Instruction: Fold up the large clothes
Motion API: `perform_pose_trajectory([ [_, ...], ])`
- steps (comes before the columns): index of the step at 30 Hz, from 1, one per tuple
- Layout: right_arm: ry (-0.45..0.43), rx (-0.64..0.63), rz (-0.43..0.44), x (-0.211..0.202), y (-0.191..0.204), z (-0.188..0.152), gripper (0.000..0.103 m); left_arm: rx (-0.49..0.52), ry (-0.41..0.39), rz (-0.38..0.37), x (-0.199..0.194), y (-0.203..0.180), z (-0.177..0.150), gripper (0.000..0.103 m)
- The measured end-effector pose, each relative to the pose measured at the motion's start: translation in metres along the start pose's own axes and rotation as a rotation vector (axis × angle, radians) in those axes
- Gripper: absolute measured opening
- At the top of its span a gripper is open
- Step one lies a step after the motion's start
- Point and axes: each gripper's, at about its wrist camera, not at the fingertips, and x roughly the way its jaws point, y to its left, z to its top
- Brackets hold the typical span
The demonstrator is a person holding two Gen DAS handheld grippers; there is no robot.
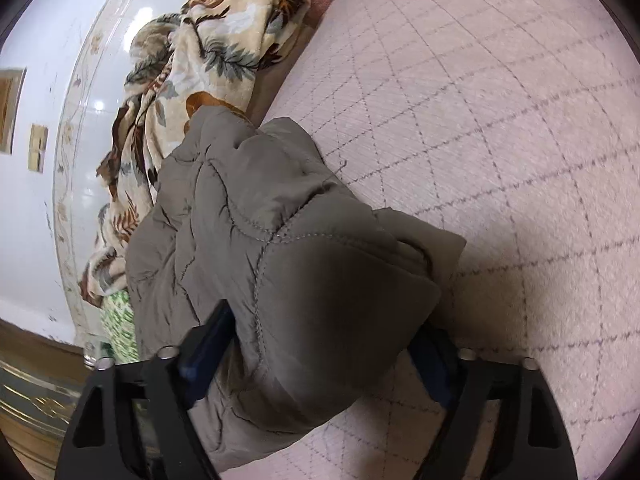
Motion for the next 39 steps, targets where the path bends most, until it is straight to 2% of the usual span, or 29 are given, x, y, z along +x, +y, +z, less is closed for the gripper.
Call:
perform_pose_trajectory([
  [4, -0.009, -0.105, -0.041, -0.002, 0.013, -0.001, 0.056, 0.086, -0.025, 0.034, -0.002, -0.012, 0.001, 0.062],
  [7, -0.034, -0.28, -0.132, -0.004, 0.037, -0.008, 0.047, 0.15, -0.05, 0.075, -0.003, -0.021, 0.0, 0.057],
  [9, -0.056, -0.405, -0.206, -0.004, 0.053, -0.016, 0.045, 0.232, -0.076, 0.123, -0.004, -0.033, -0.002, 0.053],
  [13, -0.096, -0.577, -0.311, -0.003, 0.072, -0.029, 0.042, 0.381, -0.127, 0.219, -0.005, -0.055, -0.009, 0.051],
  [21, -0.179, -0.829, -0.455, 0.0, 0.095, -0.053, 0.037, 0.527, -0.187, 0.317, -0.006, -0.07, -0.019, 0.049],
  [31, -0.279, -1.02, -0.549, -0.002, 0.118, -0.075, 0.035, 0.58, -0.241, 0.347, -0.016, -0.078, -0.023, 0.047],
  [39, -0.314, -1.067, -0.564, -0.008, 0.126, -0.082, 0.035, 0.602, -0.268, 0.36, -0.023, -0.081, -0.025, 0.046],
])
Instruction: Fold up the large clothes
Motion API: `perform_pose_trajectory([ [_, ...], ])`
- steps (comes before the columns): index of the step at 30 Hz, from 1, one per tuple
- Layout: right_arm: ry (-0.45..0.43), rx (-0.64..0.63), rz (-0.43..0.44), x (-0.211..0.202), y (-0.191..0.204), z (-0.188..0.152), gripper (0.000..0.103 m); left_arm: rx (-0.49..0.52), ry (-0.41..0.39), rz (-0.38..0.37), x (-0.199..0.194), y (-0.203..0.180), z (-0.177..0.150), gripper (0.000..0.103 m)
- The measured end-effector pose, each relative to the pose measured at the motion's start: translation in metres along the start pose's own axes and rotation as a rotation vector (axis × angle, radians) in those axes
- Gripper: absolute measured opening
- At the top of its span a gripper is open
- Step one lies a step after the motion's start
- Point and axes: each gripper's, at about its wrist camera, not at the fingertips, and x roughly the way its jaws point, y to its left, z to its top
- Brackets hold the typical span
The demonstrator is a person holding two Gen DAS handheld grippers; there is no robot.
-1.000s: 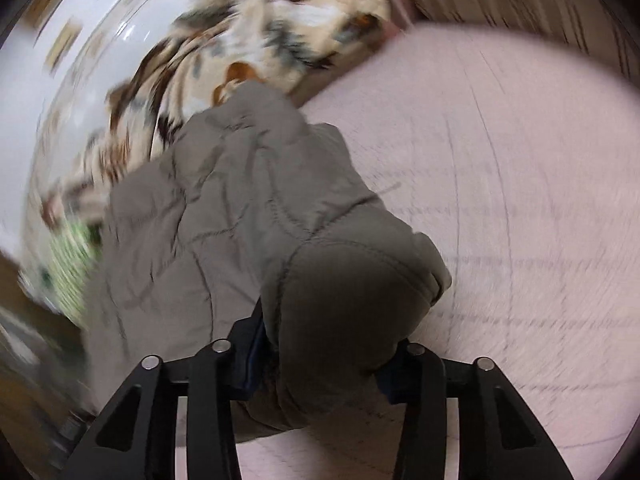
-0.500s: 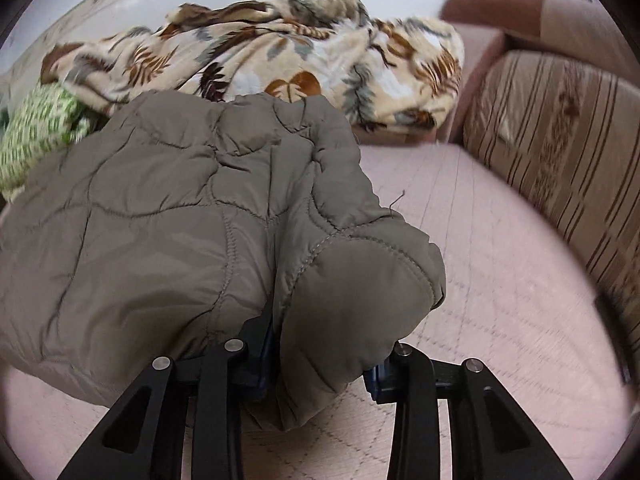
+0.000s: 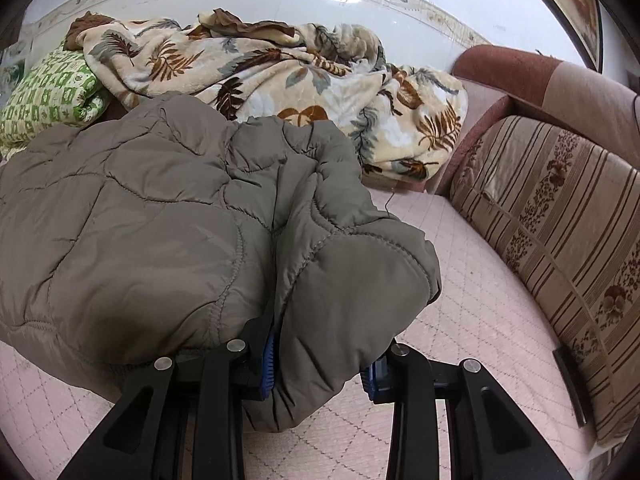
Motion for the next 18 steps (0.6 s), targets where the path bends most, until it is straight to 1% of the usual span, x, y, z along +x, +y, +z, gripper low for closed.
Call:
perform_pose_trajectory([
  [18, -0.027, -0.008, 0.002, -0.021, -0.006, 0.004, 0.035, 0.007, -0.027, -0.002, -0.022, 0.003, 0.002, 0.046],
])
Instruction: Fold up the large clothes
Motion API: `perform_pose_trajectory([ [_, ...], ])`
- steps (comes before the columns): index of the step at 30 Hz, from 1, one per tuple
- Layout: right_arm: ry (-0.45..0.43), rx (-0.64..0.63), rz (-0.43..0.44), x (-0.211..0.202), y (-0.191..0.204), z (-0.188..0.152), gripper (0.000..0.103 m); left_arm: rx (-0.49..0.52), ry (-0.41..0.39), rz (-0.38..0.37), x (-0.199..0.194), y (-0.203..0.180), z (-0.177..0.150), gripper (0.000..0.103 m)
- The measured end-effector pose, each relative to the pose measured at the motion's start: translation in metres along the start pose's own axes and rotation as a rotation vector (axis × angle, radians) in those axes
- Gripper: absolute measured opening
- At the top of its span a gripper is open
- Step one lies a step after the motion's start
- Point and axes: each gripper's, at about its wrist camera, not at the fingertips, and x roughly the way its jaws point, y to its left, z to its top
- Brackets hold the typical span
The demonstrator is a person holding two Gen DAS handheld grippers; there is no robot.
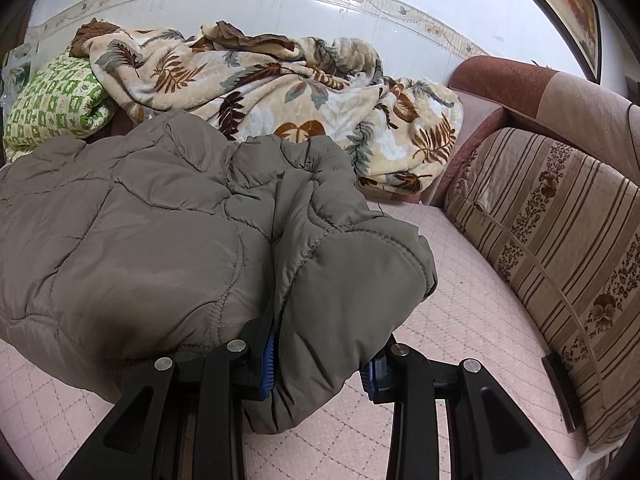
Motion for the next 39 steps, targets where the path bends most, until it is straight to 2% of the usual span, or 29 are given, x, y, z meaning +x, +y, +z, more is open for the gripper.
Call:
perform_pose_trajectory([
  [19, -0.037, -0.011, 0.014, -0.047, -0.012, -0.007, 0.035, 0.015, -0.044, 0.0, -0.048, 0.008, -0.007, 0.046],
  [26, -0.086, -0.009, 0.006, -0.079, -0.018, -0.01, 0.035, -0.026, -0.102, -0.003, -0.082, 0.019, -0.012, 0.046],
  [29, -0.108, -0.009, 0.004, -0.097, -0.021, -0.016, 0.035, -0.026, -0.116, -0.005, -0.093, 0.022, -0.019, 0.046],
  [39, -0.098, -0.023, 0.02, -0.126, -0.025, -0.052, 0.035, -0.02, -0.075, -0.004, -0.114, 0.026, -0.066, 0.046],
])
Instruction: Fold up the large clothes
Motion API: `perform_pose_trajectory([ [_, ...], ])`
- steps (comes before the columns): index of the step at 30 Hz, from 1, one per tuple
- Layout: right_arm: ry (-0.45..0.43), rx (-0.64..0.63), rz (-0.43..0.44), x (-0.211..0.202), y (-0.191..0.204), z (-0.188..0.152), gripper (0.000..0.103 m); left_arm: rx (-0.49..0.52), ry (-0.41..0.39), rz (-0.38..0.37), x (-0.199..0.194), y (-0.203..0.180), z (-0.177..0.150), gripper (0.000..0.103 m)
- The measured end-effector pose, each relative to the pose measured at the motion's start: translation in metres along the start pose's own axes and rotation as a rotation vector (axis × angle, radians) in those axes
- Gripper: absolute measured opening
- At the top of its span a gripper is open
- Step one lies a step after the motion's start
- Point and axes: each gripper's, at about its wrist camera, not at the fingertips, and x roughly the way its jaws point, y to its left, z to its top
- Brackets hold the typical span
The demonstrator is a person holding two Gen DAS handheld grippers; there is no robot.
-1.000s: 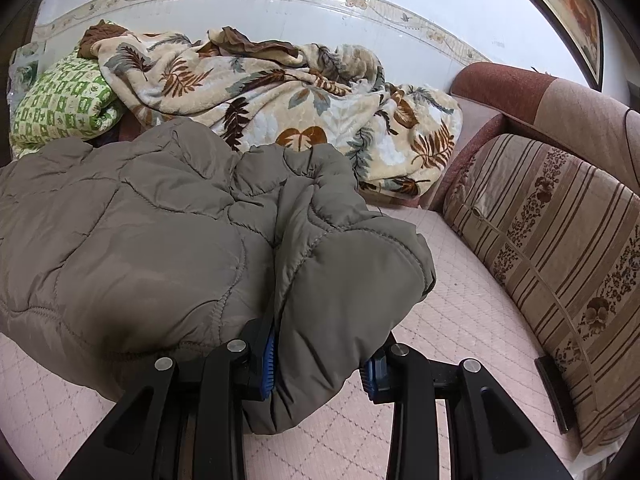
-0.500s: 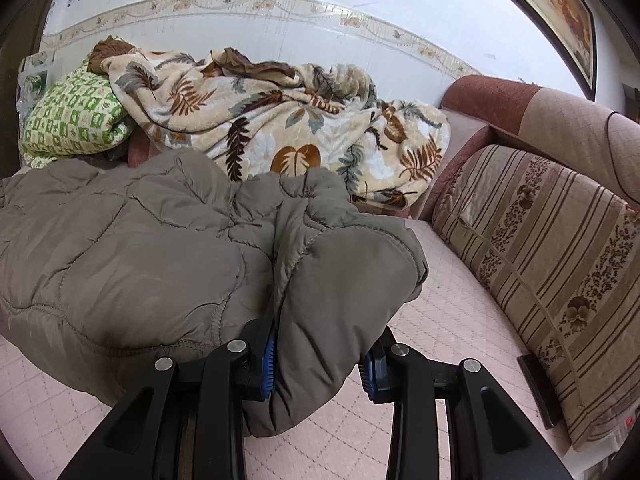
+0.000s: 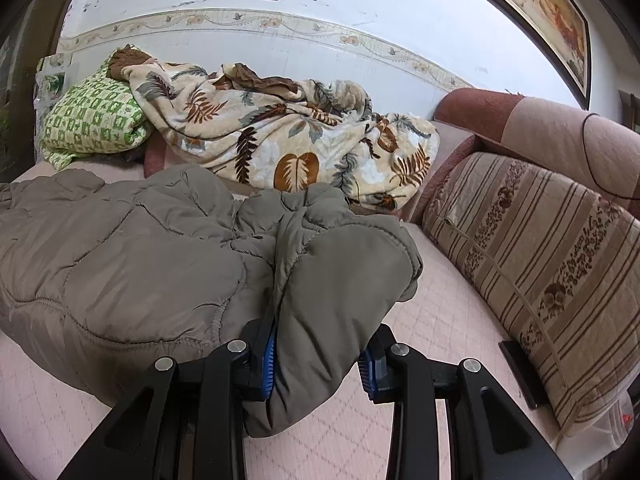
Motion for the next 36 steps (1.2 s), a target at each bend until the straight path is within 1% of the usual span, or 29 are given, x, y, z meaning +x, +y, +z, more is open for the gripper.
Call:
perform_pose_trajectory([
  [3, 0.03, -0.017, 0.002, 0.001, 0.001, -0.015, 0.035, 0.013, 0.029, 0.003, 0.003, -0.002, -0.014, 0.047],
  [7, 0.086, -0.04, 0.015, 0.011, 0.003, -0.04, 0.035, 0.03, 0.088, 0.012, 0.014, -0.007, -0.037, 0.049],
  [9, 0.114, -0.052, 0.022, 0.017, 0.004, -0.05, 0.035, 0.027, 0.104, 0.016, 0.019, -0.008, -0.046, 0.05],
  [12, 0.156, -0.037, 0.048, 0.026, 0.001, -0.064, 0.035, 0.026, 0.092, 0.03, 0.02, -0.009, -0.055, 0.053],
  [14, 0.168, -0.017, 0.066, 0.028, -0.003, -0.066, 0.036, 0.036, 0.082, 0.037, 0.019, -0.01, -0.058, 0.054],
  [17, 0.174, 0.005, 0.082, 0.028, -0.008, -0.068, 0.037, 0.03, 0.074, 0.047, 0.018, -0.008, -0.061, 0.06],
  [23, 0.175, 0.007, 0.087, 0.026, -0.007, -0.071, 0.038, 0.022, 0.071, 0.036, 0.016, -0.004, -0.063, 0.061],
  [25, 0.175, 0.016, 0.093, 0.026, -0.009, -0.071, 0.039, 0.015, 0.077, 0.046, 0.014, -0.002, -0.064, 0.067],
  [26, 0.182, 0.029, 0.1, 0.026, -0.011, -0.071, 0.04, 0.012, 0.075, 0.057, 0.014, -0.003, -0.064, 0.077],
  [27, 0.196, 0.057, 0.119, 0.026, -0.015, -0.071, 0.042, 0.009, 0.069, 0.076, 0.01, -0.001, -0.065, 0.082],
  [30, 0.228, 0.168, 0.193, 0.024, -0.033, -0.074, 0.048, -0.005, 0.083, 0.06, -0.002, 0.005, -0.069, 0.082],
  [33, 0.257, 0.305, 0.262, 0.016, -0.056, -0.082, 0.054, -0.037, 0.085, 0.065, -0.018, 0.013, -0.075, 0.082],
  [35, 0.248, 0.353, 0.276, 0.006, -0.064, -0.085, 0.055, -0.055, 0.076, 0.086, -0.031, 0.018, -0.076, 0.082],
  [36, 0.238, 0.367, 0.274, -0.001, -0.067, -0.086, 0.056, -0.065, 0.047, 0.112, -0.039, 0.02, -0.076, 0.082],
])
